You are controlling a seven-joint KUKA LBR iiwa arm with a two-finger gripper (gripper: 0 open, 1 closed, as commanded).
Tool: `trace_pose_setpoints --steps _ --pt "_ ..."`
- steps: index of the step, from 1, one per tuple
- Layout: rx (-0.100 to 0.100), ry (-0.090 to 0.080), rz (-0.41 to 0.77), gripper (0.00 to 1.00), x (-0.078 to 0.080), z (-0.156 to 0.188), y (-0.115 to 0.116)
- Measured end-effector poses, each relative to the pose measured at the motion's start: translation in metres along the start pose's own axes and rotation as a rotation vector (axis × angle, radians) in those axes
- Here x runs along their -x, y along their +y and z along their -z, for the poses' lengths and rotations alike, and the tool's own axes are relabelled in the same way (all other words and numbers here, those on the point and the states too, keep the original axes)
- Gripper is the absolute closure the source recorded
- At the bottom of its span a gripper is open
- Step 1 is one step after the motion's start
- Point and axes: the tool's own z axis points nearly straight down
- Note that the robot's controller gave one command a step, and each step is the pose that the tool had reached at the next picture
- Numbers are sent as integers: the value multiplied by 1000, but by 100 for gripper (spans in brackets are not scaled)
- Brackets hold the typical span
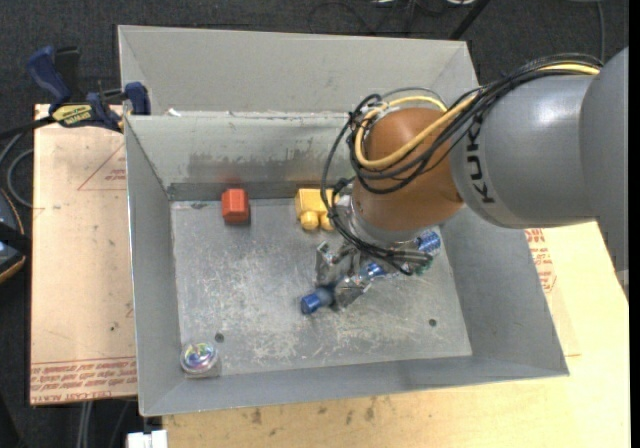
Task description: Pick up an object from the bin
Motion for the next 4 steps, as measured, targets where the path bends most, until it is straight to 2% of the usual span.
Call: trace_pose_setpoints --steps 1,2,3,4 --pt "0 2 1 0 -1 0 0" --pt "0 1 0 100 0 0 0" --pt "-2 -4 13 100 10 97 15" --pt "-2 -4 -10 100 31 159 28"
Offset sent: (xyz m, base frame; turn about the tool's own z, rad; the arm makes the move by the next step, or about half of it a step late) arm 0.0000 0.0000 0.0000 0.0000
